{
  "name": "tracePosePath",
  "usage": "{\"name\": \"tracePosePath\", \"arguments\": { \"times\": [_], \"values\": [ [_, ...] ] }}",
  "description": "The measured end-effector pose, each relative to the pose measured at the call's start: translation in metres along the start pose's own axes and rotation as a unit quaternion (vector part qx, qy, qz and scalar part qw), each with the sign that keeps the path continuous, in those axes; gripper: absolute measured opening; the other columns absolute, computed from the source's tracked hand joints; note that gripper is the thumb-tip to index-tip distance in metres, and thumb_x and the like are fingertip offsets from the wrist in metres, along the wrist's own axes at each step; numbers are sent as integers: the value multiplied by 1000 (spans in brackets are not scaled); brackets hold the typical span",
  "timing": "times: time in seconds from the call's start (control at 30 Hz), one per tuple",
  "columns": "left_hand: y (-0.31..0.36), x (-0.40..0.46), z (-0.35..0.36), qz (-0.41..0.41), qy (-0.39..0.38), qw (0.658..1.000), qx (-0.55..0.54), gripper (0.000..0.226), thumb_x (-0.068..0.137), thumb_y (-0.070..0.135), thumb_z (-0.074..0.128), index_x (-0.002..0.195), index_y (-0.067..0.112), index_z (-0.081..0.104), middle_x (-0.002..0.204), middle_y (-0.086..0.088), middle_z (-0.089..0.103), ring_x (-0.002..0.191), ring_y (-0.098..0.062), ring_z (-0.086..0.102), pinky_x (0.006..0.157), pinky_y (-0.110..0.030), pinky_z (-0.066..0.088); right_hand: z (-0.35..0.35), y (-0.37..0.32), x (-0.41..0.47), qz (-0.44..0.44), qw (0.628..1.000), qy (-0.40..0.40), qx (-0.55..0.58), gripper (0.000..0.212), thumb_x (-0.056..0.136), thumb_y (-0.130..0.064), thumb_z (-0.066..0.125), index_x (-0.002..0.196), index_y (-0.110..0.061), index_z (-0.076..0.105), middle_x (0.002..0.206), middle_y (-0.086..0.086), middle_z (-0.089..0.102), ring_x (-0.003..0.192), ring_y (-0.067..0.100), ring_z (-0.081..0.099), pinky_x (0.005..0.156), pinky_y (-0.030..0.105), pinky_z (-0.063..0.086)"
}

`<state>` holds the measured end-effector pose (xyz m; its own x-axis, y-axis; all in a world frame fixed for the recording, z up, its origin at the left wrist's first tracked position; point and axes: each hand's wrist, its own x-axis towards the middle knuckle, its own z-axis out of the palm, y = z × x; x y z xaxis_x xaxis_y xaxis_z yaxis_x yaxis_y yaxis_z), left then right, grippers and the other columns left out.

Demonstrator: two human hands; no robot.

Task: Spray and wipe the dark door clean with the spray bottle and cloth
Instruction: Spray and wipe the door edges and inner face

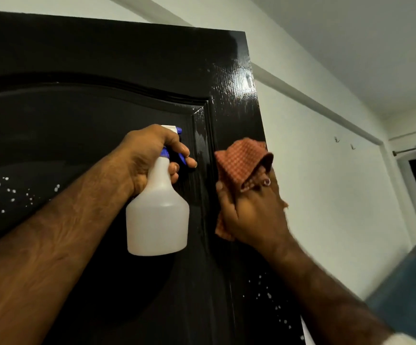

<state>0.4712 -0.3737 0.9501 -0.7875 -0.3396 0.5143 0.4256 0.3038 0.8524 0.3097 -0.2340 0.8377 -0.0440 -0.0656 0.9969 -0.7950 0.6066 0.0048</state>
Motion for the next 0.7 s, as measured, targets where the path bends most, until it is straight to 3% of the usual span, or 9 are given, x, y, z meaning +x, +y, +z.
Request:
{"name": "tracePosePath", "arguments": {
  "times": [0.1,0.27,0.4,0.5,0.6,0.7],
  "values": [
    [13,2,-6,12,22,1000,15,14,87,8,57,94,5,69,90,-19,78,48,-14,48,43,-20,48,1,1,87,-17,997,64,-44,53,108,-52,38,149,-25,57,145,9,63,143,29,46,127,54,23],
    [16,-9,-39,15,74,997,8,16,86,10,59,97,6,70,92,-17,80,46,-12,51,43,-21,49,21,-39,152,-32,996,9,-88,63,106,-53,27,161,-27,43,163,13,47,159,35,27,132,55,5],
    [-3,-43,-73,26,105,994,5,13,87,8,57,92,5,69,91,-19,79,44,-12,46,42,-20,45,22,-60,82,-163,986,5,-40,59,108,-48,35,161,-25,44,166,13,43,160,35,25,132,55,11],
    [-20,-72,-94,20,100,995,2,14,89,7,54,91,4,67,91,-19,77,41,-12,42,40,-21,43,20,-72,-23,-244,968,-53,-3,54,105,-41,47,154,-18,56,164,14,45,163,35,17,131,57,14],
    [-39,-89,-111,-10,114,993,-1,16,88,8,55,93,3,70,92,-20,78,41,-13,43,40,-22,45,19,-74,-74,-251,964,-85,12,49,103,-44,47,140,-21,68,159,10,53,163,34,19,132,57,16],
    [-44,-87,-117,-30,128,991,9,15,88,7,55,91,2,69,93,-22,77,40,-13,43,40,-22,45,22,-80,-21,-212,976,-53,-12,50,101,-44,47,136,-17,71,151,16,60,160,40,26,132,56,13]
  ]
}}
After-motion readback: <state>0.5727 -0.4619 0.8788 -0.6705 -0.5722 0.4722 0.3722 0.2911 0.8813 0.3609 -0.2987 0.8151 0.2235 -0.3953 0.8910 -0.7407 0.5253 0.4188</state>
